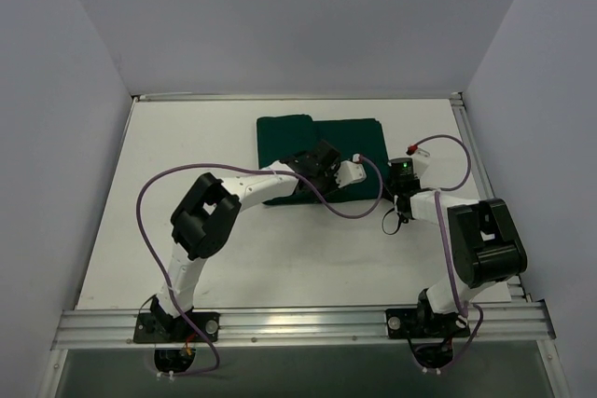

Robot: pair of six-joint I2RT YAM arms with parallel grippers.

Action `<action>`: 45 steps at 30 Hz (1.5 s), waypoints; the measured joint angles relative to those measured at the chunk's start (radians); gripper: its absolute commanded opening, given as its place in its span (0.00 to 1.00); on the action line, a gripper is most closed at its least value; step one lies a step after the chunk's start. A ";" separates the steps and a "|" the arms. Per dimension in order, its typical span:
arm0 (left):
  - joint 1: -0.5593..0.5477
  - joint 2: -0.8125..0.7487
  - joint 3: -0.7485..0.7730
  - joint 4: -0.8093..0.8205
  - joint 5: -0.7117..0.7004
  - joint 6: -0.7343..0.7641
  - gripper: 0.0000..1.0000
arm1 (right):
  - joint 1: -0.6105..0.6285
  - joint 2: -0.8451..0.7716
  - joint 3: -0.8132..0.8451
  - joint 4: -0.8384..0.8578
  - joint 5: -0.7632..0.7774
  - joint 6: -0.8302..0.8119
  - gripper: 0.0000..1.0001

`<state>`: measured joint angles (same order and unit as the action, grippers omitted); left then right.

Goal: Open and lay out the surgical kit
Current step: Open the surgical kit at the center of the board.

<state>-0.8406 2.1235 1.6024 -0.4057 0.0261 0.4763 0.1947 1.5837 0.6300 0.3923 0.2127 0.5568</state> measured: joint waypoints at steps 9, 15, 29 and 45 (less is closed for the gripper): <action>0.000 -0.003 0.002 0.001 -0.006 -0.031 0.10 | -0.006 0.000 -0.015 0.019 -0.019 0.008 0.08; 0.037 -0.051 0.004 -0.015 0.041 -0.128 0.02 | -0.011 -0.008 -0.023 0.020 -0.021 0.012 0.00; 0.674 -0.521 -0.357 0.076 0.223 -0.430 0.08 | -0.012 -0.073 -0.064 -0.008 -0.050 -0.009 0.00; 0.914 -0.486 -0.525 -0.126 0.289 -0.321 0.27 | -0.012 -0.074 -0.067 -0.015 -0.067 -0.014 0.00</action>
<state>0.0734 1.6375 1.0775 -0.5320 0.3149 0.1555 0.1829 1.5101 0.5629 0.3771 0.1455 0.5430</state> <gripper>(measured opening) 0.218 0.014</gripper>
